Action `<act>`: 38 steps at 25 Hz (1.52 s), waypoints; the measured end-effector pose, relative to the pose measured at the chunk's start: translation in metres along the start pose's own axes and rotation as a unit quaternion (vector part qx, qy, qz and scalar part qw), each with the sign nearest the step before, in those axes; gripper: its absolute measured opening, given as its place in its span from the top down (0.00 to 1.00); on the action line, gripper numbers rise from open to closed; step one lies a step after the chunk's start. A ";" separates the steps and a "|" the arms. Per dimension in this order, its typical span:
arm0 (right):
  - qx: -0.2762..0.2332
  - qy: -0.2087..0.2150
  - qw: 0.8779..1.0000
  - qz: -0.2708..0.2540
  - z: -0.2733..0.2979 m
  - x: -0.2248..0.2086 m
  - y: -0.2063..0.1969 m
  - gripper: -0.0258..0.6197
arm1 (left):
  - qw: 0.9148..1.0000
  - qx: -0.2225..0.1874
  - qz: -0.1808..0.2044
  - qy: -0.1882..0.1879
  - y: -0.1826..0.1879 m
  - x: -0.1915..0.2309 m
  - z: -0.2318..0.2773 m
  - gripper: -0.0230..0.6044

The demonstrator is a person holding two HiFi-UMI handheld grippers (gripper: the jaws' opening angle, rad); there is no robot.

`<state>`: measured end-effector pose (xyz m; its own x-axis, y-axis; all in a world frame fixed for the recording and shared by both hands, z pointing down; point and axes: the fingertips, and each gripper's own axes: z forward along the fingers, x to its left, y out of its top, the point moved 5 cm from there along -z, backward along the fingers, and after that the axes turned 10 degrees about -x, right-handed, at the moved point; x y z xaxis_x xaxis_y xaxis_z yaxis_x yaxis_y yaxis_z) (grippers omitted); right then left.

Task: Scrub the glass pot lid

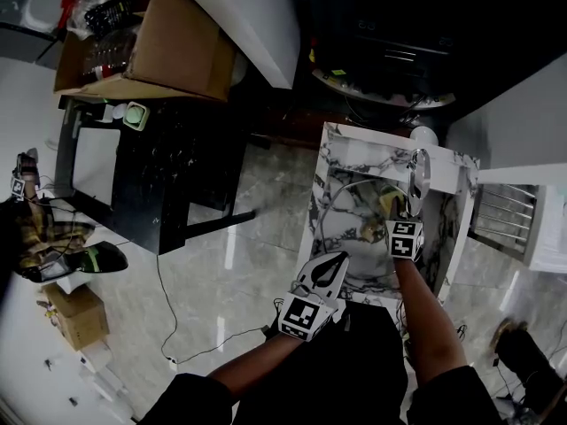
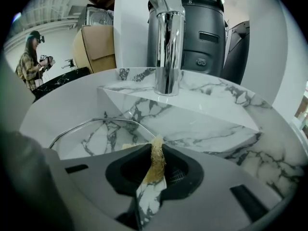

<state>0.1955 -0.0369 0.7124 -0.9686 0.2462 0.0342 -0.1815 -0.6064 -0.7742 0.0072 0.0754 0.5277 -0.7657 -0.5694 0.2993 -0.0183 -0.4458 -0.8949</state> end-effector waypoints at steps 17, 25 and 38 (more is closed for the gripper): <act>0.018 0.002 1.000 -0.023 -0.023 -0.016 -0.016 0.87 | 1.000 -0.007 0.005 0.003 -0.005 -0.025 -0.005 0.94; 0.036 0.014 0.999 -0.030 -0.032 -0.020 -0.028 0.87 | 1.000 -0.009 0.006 0.010 -0.006 -0.031 -0.008 0.94; 0.046 0.039 0.996 -0.063 -0.050 -0.024 -0.039 0.87 | 0.999 -0.022 -0.005 0.024 -0.003 -0.039 -0.011 0.94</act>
<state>0.2346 0.0187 0.7097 -0.9213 0.3815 0.0757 -0.3199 -0.6325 -0.7054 0.0297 0.1063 0.5150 -0.7948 -0.5310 0.2938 -0.0540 -0.4203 -0.9058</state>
